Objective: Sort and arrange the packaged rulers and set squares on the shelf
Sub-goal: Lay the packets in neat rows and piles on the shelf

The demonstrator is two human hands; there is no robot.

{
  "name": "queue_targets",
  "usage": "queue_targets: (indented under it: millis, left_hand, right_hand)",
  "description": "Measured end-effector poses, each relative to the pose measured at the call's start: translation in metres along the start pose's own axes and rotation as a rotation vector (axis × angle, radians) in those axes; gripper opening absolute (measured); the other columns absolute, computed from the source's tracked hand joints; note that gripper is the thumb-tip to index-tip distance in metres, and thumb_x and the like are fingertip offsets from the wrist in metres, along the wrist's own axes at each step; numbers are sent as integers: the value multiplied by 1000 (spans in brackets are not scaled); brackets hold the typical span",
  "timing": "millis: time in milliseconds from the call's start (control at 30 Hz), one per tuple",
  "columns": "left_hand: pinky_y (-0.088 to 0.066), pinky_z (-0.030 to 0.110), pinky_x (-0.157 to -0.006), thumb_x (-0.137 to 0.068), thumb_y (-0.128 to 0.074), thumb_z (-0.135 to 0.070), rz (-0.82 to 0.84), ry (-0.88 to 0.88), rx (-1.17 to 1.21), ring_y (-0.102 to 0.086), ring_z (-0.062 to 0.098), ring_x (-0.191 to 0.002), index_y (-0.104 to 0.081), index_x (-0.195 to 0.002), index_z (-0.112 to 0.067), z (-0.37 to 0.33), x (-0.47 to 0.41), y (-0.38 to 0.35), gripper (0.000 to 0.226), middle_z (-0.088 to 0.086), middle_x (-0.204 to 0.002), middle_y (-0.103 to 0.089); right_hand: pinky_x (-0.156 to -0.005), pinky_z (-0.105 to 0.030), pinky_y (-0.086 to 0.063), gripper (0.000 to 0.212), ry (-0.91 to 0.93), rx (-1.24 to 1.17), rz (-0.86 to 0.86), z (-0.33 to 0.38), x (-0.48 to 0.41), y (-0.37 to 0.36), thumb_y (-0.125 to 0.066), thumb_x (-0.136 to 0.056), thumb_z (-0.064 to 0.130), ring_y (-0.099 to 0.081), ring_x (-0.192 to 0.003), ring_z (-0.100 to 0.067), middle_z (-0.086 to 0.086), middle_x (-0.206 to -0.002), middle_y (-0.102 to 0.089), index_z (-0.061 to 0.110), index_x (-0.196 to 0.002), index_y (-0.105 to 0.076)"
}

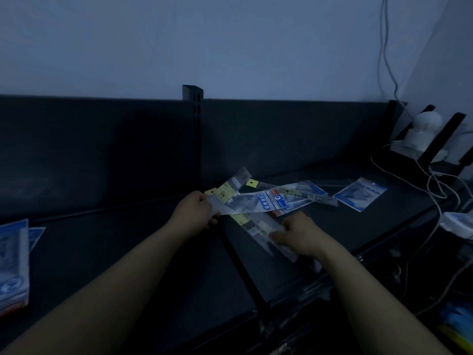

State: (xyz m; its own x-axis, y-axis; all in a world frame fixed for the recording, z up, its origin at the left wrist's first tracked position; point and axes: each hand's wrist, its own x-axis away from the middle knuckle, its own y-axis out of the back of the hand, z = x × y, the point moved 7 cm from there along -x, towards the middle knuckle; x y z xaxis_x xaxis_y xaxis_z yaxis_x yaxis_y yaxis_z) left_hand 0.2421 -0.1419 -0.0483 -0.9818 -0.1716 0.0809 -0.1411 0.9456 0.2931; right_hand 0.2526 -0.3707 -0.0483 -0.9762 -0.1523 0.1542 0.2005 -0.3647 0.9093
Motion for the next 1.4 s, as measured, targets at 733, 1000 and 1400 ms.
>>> queue_targets:
  millis: [733, 1000, 1400]
  left_hand:
    - [-49, 24, -56, -96, -54, -18, 131, 139, 250, -62, 14, -69, -57, -109, -7, 10, 13, 30, 17, 7, -93, -68]
    - [-54, 25, -61, -93, -49, -1, 106, 117, 276, -65, 16, -73, -49, -87, -13, 3, 19, 3, 14, 12, -96, -69]
    - [-58, 32, -61, -93, -37, 15, 392, 234, 375, -65, 26, -75, -54, -101, 4, 1, 44, -64, 21, 21, -94, -64]
  right_hand:
    - [-67, -30, -45, 18, -196, -399, 25, 13, 45, 18, -68, -84, 21, -60, -70, -20, -9, -81, -68, 4, -89, -70]
    - [-55, -27, -38, 28, -359, -439, -184, -41, 99, 32, -72, -79, 23, -49, -51, -18, -7, -53, -52, 6, -59, -62]
    - [-42, -25, -32, 26, -400, -395, -609, -58, 116, 59, -60, -83, 16, -45, -47, -19, -6, -53, -47, 5, -61, -53]
